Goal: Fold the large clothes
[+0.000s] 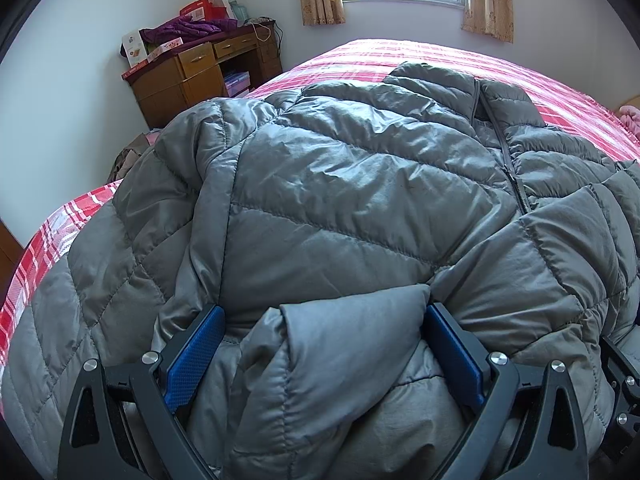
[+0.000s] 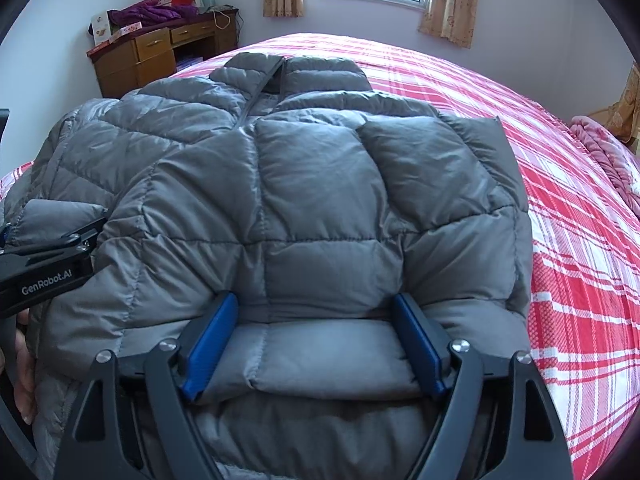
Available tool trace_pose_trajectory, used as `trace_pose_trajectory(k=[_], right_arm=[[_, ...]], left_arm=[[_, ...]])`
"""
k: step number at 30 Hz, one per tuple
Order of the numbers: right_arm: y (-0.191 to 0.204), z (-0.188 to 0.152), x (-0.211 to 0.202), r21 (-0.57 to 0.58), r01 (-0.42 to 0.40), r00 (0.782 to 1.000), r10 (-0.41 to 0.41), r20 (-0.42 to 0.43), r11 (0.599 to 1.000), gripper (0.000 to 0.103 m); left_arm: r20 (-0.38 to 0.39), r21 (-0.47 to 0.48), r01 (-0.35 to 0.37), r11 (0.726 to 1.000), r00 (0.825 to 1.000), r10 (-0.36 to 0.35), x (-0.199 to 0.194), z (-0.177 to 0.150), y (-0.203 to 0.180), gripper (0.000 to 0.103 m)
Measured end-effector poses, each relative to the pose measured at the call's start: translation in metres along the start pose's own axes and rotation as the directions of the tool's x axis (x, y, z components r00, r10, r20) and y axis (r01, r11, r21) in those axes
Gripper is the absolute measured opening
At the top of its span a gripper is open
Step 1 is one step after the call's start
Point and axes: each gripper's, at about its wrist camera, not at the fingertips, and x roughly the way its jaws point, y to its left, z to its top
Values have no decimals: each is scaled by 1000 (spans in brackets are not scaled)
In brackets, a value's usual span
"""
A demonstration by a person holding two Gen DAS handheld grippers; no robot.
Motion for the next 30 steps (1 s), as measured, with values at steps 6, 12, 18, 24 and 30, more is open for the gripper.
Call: trace_pose_trajectory(k=[6,12,18,24,30], right_arm=[[-1,4,-1,-12,-4,1000,4,-16,1000,83],[-6,-4,-57,-30,-11,1000,12,26,999,93],[4,-49,-104,-82,-32,996,38,77,996,94],[14,-75,-115,-46,-44,993,49,111,998,94],[19,-78,-121,-27,-58,990,61,128,998,94]], left_arm=[[-21,37,29,999,999,-29,-25,14,20,99],[42,36,-4,999,999,2,-91,-1,117,99],[-12,-69,-221,973,975,221,-104,-58,243,99],[-57,-265,-126,956,992,115,-119,-108,305,99],[-77,-312,-6,950,997,-19,-91,-115,294,69]])
